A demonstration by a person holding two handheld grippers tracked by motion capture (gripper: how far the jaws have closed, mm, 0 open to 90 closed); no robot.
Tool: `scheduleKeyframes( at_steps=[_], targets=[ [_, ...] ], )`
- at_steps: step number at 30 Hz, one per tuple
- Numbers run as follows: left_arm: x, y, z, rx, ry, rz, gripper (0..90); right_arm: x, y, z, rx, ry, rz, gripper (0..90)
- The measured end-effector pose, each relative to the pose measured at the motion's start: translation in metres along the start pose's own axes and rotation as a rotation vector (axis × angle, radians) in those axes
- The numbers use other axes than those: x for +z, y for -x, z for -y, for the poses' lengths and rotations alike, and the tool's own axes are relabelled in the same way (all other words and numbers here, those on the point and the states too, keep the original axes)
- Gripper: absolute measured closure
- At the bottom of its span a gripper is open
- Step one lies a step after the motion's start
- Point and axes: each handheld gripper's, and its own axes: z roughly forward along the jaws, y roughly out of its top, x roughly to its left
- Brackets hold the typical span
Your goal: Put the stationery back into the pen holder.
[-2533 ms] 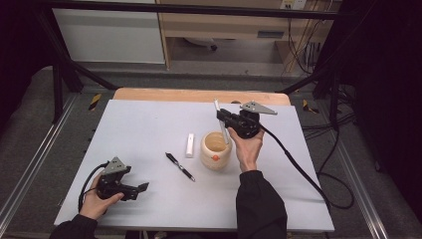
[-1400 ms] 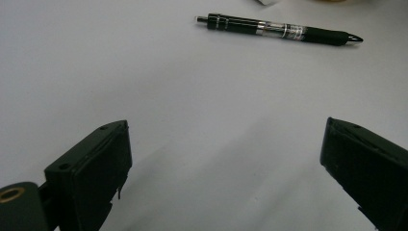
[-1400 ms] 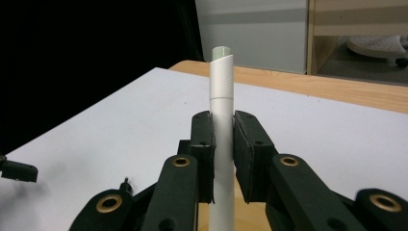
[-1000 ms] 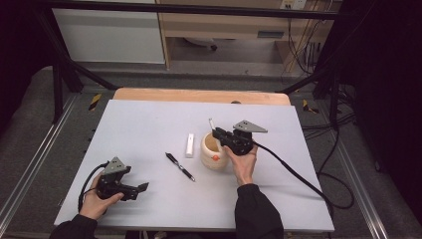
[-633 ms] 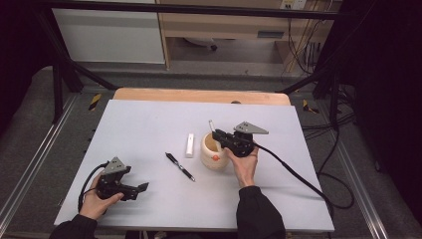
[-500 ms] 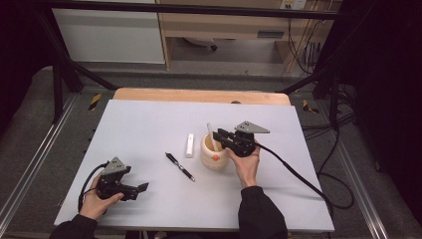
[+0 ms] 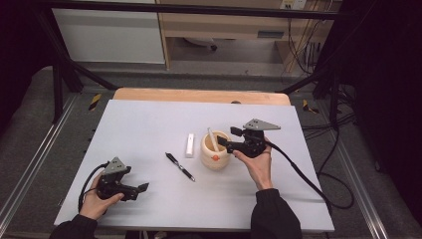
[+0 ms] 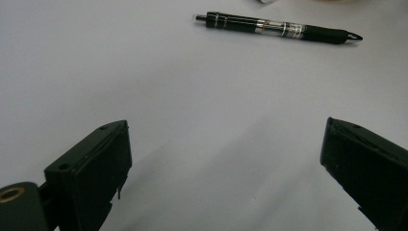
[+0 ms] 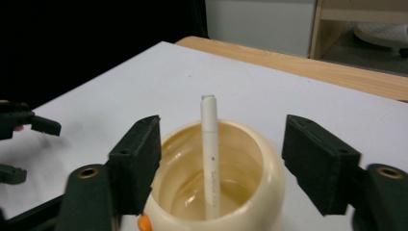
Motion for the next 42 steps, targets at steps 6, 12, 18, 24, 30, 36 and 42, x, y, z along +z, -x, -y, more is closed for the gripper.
scheduleKeyframes(
  at_steps=[6, 12, 18, 24, 30, 36, 42],
  targets=[
    [0.000, 0.000, 0.000, -0.001, -0.001, 0.000, 3.8, -0.011, 0.001, -0.002, -0.012, -0.068, 0.007, 13.9],
    [0.000, 0.000, 0.000, 0.000, -0.003, -0.004, 3.8, -0.023, -0.001, 0.002, -0.010, -0.121, -0.005, 6.5],
    [0.000, 0.000, 0.000, -0.002, -0.003, -0.003, 3.8, -0.034, -0.001, 0.013, -0.041, -0.186, 0.010, 3.2],
    [0.001, 0.000, 0.000, -0.003, -0.004, -0.002, 3.8, -0.041, -0.004, 0.027, -0.034, -0.224, -0.006, 2.2],
    [0.000, 0.000, 0.000, -0.007, -0.002, -0.005, 3.8, -0.036, -0.014, 0.040, -0.042, -0.256, -0.024, 2.3],
    [0.000, 0.000, 0.000, -0.006, -0.001, -0.004, 3.8, -0.029, -0.026, 0.053, -0.050, -0.300, -0.034, 2.4],
    [0.000, 0.001, -0.001, -0.002, -0.004, -0.004, 3.8, -0.021, -0.035, 0.065, -0.050, -0.330, -0.057, 2.2]
  ],
)
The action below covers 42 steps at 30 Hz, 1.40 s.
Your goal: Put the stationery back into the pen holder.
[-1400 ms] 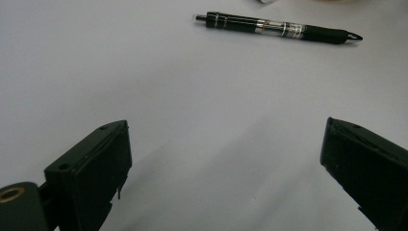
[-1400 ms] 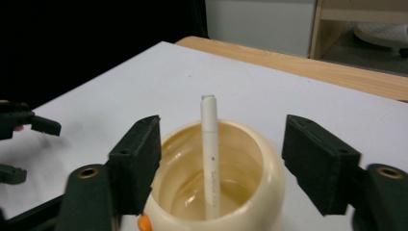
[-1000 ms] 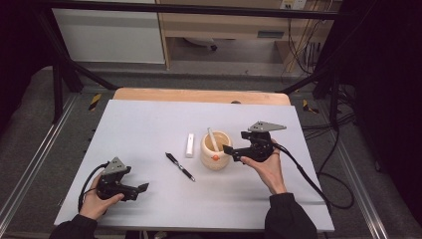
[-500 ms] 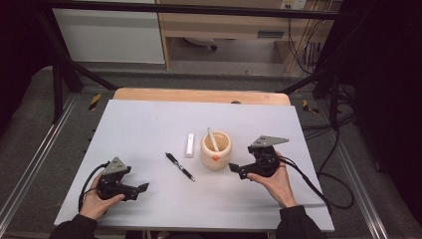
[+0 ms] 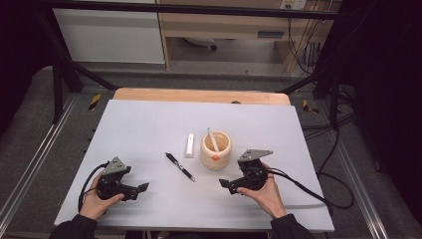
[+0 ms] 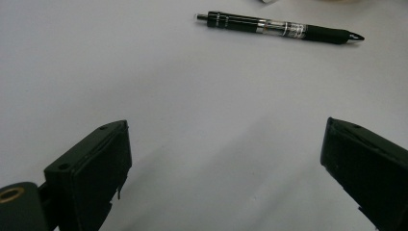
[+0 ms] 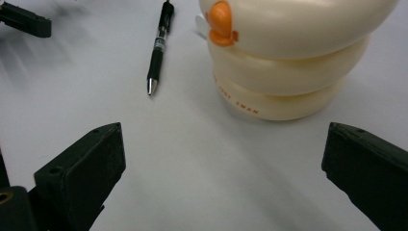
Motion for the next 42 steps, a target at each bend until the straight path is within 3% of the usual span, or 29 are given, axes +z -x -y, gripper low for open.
scheduleKeyframes(
  at_steps=[9, 25, 32, 42],
  targets=[
    [0.000, 0.000, 0.000, 0.002, 0.000, -0.001, 3.9, 0.018, -0.013, 0.006, -0.017, -0.039, -0.015, 2.3],
    [0.000, 0.001, 0.000, 0.000, 0.000, 0.000, 3.9, 0.056, -0.049, -0.016, -0.059, -0.048, -0.088, 10.1],
    [0.000, 0.001, 0.000, 0.002, 0.002, 0.001, 3.9, 0.078, -0.058, -0.028, -0.084, -0.056, -0.109, 21.0],
    [-0.001, 0.000, 0.000, 0.000, 0.003, 0.001, 3.9, 0.106, -0.058, -0.043, -0.108, -0.050, -0.069, 44.1]
  ],
)
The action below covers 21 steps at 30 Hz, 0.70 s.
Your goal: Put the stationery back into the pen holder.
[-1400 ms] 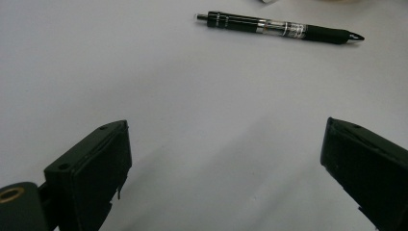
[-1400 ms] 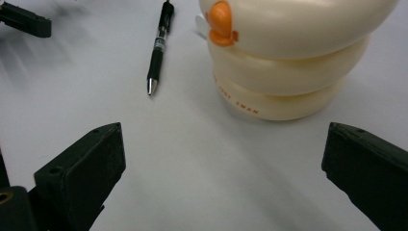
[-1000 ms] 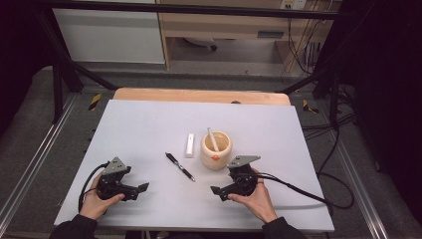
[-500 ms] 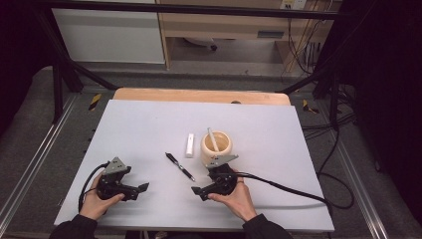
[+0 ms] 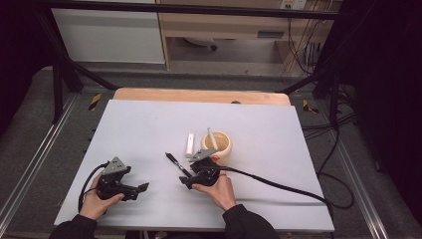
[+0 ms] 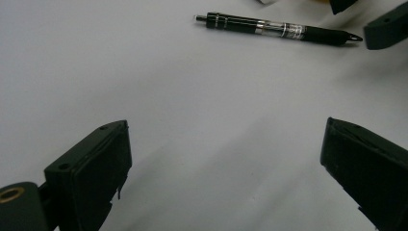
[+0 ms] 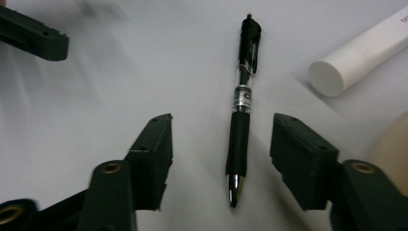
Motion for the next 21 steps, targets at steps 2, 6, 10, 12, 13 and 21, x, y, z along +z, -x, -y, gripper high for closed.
scheduleKeyframes(
  at_steps=[2, 6, 10, 12, 13, 21],
  targets=[
    [0.000, 0.000, 0.000, 0.002, 0.000, 0.001, 3.9, 0.002, 0.001, -0.002, 0.000, 0.009, 0.011, 49.3],
    [0.000, 0.000, 0.000, 0.001, 0.000, 0.002, 3.9, 0.007, 0.006, -0.002, 0.009, -0.009, 0.002, 57.2],
    [0.000, 0.000, 0.000, 0.001, 0.001, 0.001, 3.9, 0.010, 0.007, 0.000, -0.011, -0.025, 0.007, 65.1],
    [0.000, 0.000, 0.000, 0.001, -0.001, 0.001, 3.9, 0.011, 0.009, -0.001, -0.007, -0.022, 0.012, 68.4],
    [0.000, 0.000, 0.000, 0.003, 0.000, 0.001, 3.9, 0.011, 0.009, -0.001, 0.000, -0.021, 0.015, 69.9],
    [0.000, 0.000, 0.000, 0.002, 0.000, 0.001, 3.9, 0.015, 0.012, -0.001, 0.024, -0.028, -0.003, 78.1]
  ],
)
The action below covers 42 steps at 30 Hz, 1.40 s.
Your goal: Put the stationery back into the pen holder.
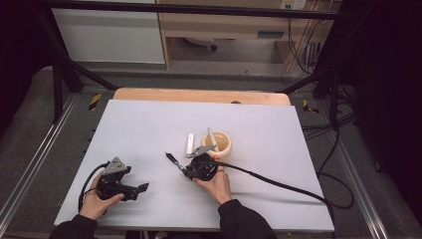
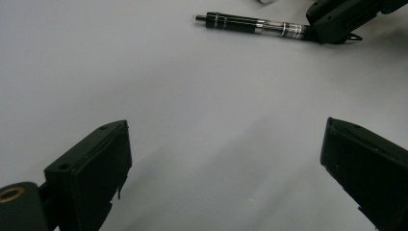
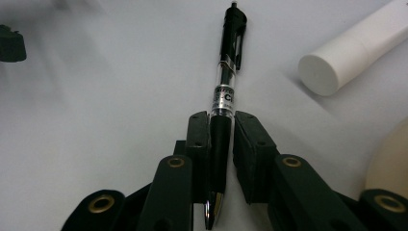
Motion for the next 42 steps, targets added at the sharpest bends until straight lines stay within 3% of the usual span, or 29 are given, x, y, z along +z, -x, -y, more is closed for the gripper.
scheduleKeyframes(
  at_steps=[14, 20, 26, 34, 42],
  targets=[
    [0.000, 0.001, 0.000, 0.005, 0.002, 0.001, 3.9, 0.000, -0.004, 0.002, 0.028, 0.007, 0.023, 80.3],
    [-0.001, 0.001, -0.001, 0.006, 0.004, 0.002, 3.9, -0.002, -0.004, 0.001, 0.024, 0.003, 0.005, 80.7],
    [-0.001, 0.002, -0.001, 0.013, 0.007, 0.007, 3.8, -0.015, -0.004, -0.005, 0.004, -0.005, -0.021, 80.8],
    [-0.001, 0.007, -0.005, 0.029, 0.001, 0.011, 3.9, -0.038, -0.007, -0.009, -0.067, -0.040, -0.067, 80.8],
    [0.003, 0.015, -0.013, 0.092, -0.014, 0.020, 4.2, -0.058, 0.000, -0.003, -0.062, -0.052, -0.110, 80.8]
  ],
)
